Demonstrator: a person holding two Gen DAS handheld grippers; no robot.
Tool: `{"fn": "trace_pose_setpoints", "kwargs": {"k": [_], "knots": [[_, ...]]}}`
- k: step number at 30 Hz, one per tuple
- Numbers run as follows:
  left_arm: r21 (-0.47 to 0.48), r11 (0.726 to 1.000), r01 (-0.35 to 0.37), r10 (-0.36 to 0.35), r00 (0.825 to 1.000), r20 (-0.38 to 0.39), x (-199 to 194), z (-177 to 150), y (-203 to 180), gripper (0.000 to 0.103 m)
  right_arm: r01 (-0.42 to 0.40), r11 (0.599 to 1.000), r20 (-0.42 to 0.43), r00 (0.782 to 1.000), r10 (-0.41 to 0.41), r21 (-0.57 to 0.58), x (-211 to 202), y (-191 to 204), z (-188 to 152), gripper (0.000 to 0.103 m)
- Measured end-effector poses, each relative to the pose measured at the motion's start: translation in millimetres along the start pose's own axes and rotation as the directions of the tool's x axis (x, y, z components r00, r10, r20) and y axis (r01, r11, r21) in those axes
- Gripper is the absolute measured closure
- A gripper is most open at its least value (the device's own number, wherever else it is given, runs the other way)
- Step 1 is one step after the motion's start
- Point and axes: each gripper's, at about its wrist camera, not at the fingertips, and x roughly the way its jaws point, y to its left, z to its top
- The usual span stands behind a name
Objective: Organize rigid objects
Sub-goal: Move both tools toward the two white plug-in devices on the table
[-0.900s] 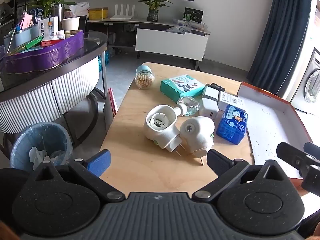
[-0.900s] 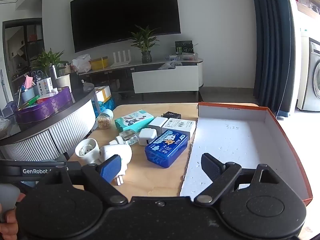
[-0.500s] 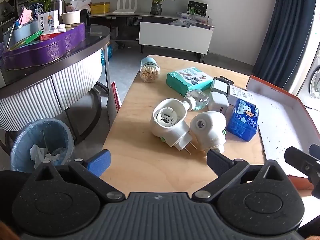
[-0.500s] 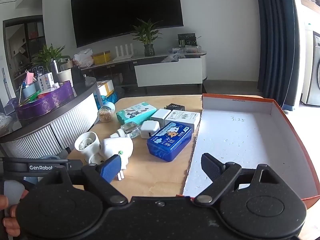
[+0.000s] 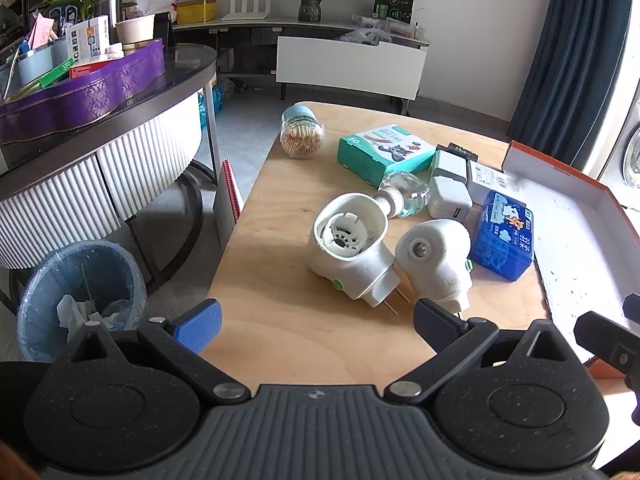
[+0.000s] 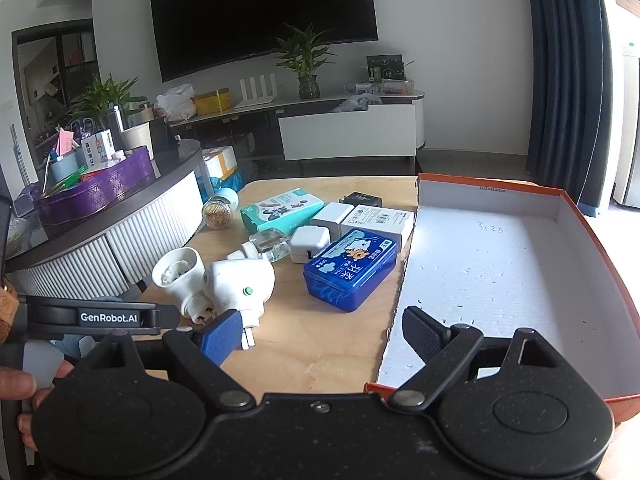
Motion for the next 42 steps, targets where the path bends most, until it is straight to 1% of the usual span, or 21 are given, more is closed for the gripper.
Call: {"fn": "trace_pose_setpoints", "kwargs": {"k": [11, 42], "knots": [[0.0, 1.0, 0.005, -0.005, 1.0, -0.011, 5, 1, 3, 0.0, -0.018, 1.0, -0.023, 1.0, 0.018, -0.015, 6, 5, -4, 0.001], [0.011, 1.0, -0.003, 0.004, 1.0, -0.008, 23, 14, 4, 0.0, -0.022, 1.0, -0.052, 0.998, 0.021, -0.002, 14, 2, -8, 0.001]]}}
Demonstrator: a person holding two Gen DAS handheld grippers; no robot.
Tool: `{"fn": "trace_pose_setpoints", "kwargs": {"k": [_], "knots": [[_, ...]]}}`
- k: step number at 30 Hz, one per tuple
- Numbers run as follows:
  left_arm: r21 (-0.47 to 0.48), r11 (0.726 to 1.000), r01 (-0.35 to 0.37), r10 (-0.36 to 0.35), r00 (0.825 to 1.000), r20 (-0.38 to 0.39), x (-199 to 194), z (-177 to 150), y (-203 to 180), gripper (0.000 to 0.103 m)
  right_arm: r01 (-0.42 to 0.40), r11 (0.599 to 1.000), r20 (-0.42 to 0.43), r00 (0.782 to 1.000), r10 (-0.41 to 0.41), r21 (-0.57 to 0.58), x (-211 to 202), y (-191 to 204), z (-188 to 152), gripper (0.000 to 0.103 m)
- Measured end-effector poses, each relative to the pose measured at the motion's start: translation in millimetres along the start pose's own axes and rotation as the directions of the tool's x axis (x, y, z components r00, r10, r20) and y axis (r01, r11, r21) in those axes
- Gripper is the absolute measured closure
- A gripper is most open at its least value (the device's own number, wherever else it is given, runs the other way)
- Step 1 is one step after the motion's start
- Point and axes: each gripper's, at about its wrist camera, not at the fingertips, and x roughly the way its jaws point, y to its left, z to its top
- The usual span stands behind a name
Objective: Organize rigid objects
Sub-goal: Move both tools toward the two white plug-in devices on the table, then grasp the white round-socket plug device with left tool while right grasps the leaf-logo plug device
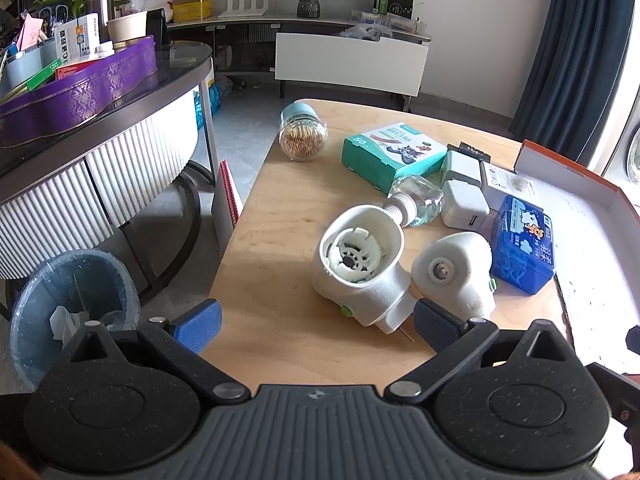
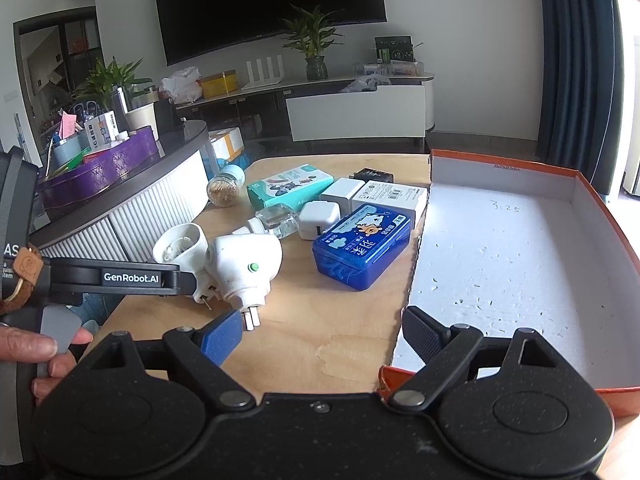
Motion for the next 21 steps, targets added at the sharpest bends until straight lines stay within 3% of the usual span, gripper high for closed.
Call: {"fn": "trace_pose_setpoints", "kwargs": {"k": [5, 11, 14, 21], "knots": [[0.014, 1.0, -0.015, 0.015, 1.0, 0.004, 10, 6, -2, 0.0, -0.001, 1.0, -0.004, 1.0, 0.001, 0.008, 2, -2, 0, 0.001], [0.04, 0.998, 0.041, -0.04, 0.999, -0.02, 26, 9, -12, 0.0, 0.0, 1.0, -0.009, 1.0, 0.0, 0.021, 4, -6, 0, 0.001], [0.068, 0.997, 0.033, -0.032, 0.999, -0.016, 33, 10, -18, 0.0, 0.001, 1.0, -0.015, 1.0, -0.001, 0.028, 6, -8, 0, 0.001], [0.039, 0.998, 0.052, -0.052, 0.999, 0.004, 47, 10, -11, 0.001, -0.01, 1.0, -0.035, 0.999, 0.011, 0.028, 14, -7, 2, 0.001]]}}
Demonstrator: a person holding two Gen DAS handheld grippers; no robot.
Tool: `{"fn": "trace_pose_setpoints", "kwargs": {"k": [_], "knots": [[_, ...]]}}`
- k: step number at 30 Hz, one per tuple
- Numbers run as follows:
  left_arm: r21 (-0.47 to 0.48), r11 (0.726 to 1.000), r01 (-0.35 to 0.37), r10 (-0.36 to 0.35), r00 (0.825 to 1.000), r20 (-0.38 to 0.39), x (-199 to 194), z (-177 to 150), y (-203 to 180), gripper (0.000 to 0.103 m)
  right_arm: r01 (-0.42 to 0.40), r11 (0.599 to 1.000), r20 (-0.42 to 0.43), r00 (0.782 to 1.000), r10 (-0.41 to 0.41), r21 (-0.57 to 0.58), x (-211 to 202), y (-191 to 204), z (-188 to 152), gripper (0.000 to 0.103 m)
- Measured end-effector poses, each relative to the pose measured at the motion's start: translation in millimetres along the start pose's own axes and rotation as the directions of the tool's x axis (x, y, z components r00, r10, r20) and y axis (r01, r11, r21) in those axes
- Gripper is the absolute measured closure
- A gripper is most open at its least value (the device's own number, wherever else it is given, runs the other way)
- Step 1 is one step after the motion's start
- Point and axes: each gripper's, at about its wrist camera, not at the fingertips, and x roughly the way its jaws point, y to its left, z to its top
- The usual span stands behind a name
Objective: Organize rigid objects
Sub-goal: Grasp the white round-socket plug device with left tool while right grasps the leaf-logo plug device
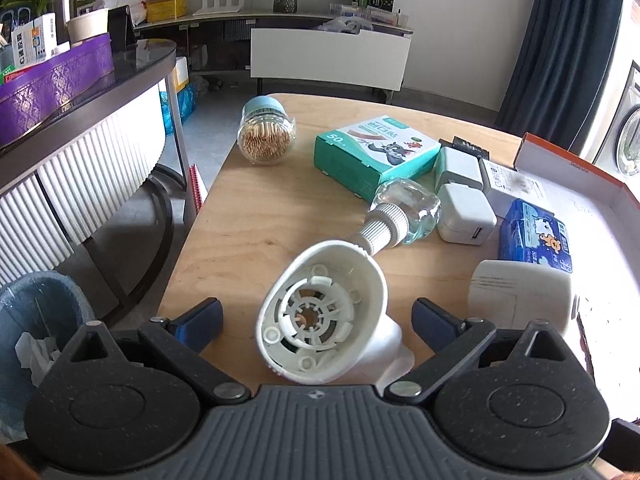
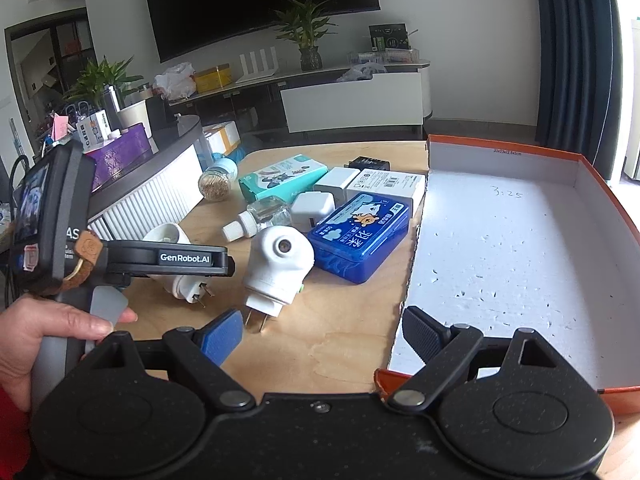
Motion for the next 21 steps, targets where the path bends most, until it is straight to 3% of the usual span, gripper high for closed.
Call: {"fn": "trace_pose_setpoints", "kwargs": {"k": [2, 4, 5, 12, 15, 21], "knots": [[0.019, 1.0, 0.009, -0.01, 1.0, 0.023, -3, -2, -1, 0.014, -0.007, 1.0, 0.003, 1.0, 0.007, -0.014, 3, 2, 2, 0.001], [0.047, 0.998, 0.035, -0.038, 0.998, 0.048, -6, -4, -4, 0.037, -0.008, 1.0, 0.01, 1.0, 0.008, -0.02, 6, 5, 4, 0.001], [0.05, 0.998, 0.045, -0.048, 0.997, 0.054, -9, -5, -4, 0.039, -0.011, 1.0, 0.01, 1.0, 0.011, -0.018, 9, 6, 6, 0.001], [-0.004, 0.997, 0.08, -0.08, 0.995, 0.063, -15, -4, 9, 0.039, -0.081, 0.997, -0.026, 0.996, 0.081, -0.011, 38, 16, 20, 0.001], [-0.006, 0.999, 0.053, -0.052, 0.994, 0.091, -23, -3, 13, 0.039, -0.093, 0.996, -0.041, 0.995, 0.094, 0.006, 53, 20, 24, 0.001], [-0.043, 0.999, 0.032, -0.027, 0.993, 0.117, -26, 1, 23, 0.039, -0.061, 0.998, -0.061, 0.996, 0.061, -0.005, 84, 28, 29, 0.002]]}}
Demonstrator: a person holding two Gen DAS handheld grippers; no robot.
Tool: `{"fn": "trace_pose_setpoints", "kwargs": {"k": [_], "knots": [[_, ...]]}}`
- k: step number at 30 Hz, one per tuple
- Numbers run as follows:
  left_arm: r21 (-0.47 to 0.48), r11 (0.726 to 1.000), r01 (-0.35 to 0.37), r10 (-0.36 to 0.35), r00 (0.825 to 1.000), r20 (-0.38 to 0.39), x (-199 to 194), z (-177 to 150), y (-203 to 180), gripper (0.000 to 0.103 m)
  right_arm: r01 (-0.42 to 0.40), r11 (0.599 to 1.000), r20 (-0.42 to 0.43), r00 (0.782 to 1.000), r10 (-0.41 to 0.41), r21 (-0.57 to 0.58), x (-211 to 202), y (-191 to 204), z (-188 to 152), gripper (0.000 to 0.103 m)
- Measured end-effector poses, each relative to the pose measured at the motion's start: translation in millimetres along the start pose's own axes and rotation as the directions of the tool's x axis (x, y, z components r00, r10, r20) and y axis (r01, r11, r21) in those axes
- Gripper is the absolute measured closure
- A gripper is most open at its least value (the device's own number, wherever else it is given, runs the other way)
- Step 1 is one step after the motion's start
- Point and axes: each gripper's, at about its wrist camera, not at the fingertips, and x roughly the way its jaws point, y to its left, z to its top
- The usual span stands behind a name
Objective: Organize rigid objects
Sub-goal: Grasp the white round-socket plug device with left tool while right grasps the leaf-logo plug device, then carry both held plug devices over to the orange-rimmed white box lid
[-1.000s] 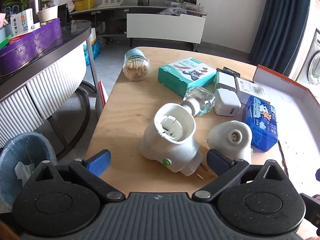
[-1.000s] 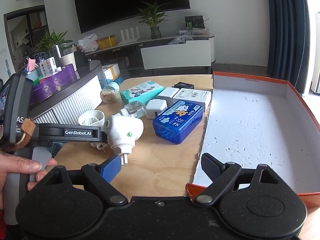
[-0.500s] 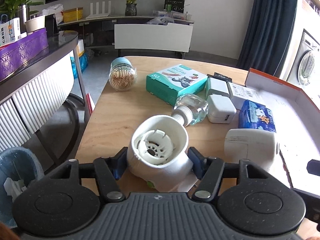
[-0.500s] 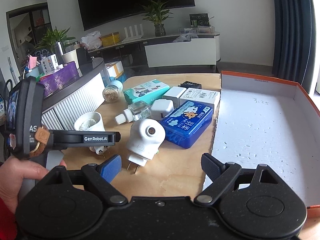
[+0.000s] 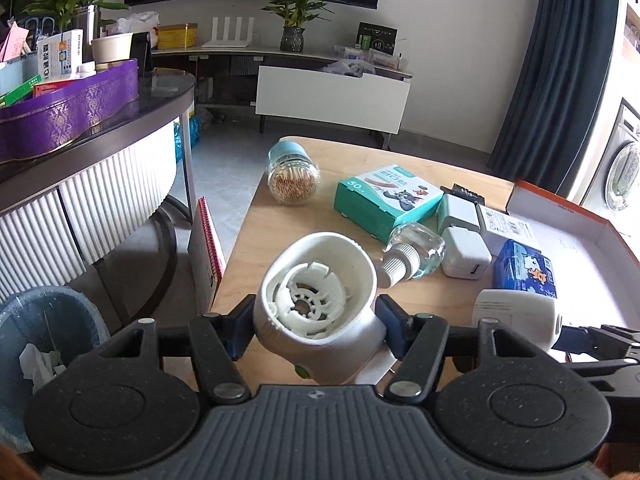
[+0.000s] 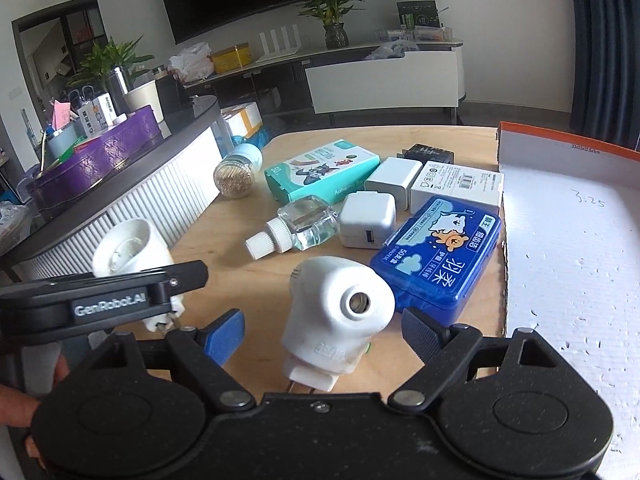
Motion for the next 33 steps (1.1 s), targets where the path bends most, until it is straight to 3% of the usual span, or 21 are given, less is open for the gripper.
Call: {"fn": "trace_pose_setpoints", "kwargs": {"k": [2, 5, 6, 14, 20, 33], "knots": [[-0.009, 1.0, 0.002, -0.002, 1.0, 0.002, 0, 0, 1, 0.039, -0.004, 1.0, -0.012, 1.0, 0.004, 0.001, 10, 1, 2, 0.01], [-0.019, 1.0, 0.008, -0.008, 1.0, 0.004, 1, 1, 3, 0.039, 0.01, 1.0, -0.01, 1.0, -0.011, -0.026, 20, 5, 3, 0.032], [-0.02, 1.0, 0.01, -0.01, 1.0, 0.004, 1, 0, 3, 0.039, 0.015, 0.999, -0.013, 1.0, -0.016, -0.046, 21, 6, 4, 0.035], [-0.012, 0.999, 0.045, -0.045, 0.999, 0.003, -5, 1, -6, 0.039, 0.004, 0.998, -0.001, 1.0, -0.004, -0.058, -3, 0, 6, 0.04], [0.005, 0.997, 0.08, -0.08, 0.997, 0.002, -13, 6, -22, 0.039, 0.02, 0.999, 0.052, 0.998, -0.018, -0.042, -37, -19, 18, 0.042], [0.079, 0.982, 0.173, -0.173, 0.985, -0.006, -18, 30, -69, 0.039, 0.092, 0.995, 0.143, 0.985, -0.095, 0.026, -92, -65, 34, 0.042]]}}
